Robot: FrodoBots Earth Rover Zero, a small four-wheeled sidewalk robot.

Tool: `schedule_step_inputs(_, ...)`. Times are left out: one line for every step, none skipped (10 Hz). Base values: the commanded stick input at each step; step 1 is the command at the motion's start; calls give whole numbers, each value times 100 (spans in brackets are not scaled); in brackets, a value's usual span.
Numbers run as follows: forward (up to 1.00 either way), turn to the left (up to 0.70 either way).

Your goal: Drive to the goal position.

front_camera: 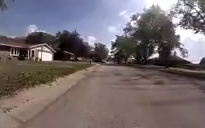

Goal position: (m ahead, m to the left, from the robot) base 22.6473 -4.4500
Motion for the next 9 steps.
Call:
schedule_step_inputs(100, 0)
schedule_step_inputs(100, 0)
schedule_step_inputs(100, 0)
schedule_step_inputs(100, 0)
schedule_step_inputs(100, 0)
schedule_step_inputs(100, 0)
schedule_step_inputs(100, 0)
schedule_step_inputs(100, 0)
schedule_step_inputs(100, 0)
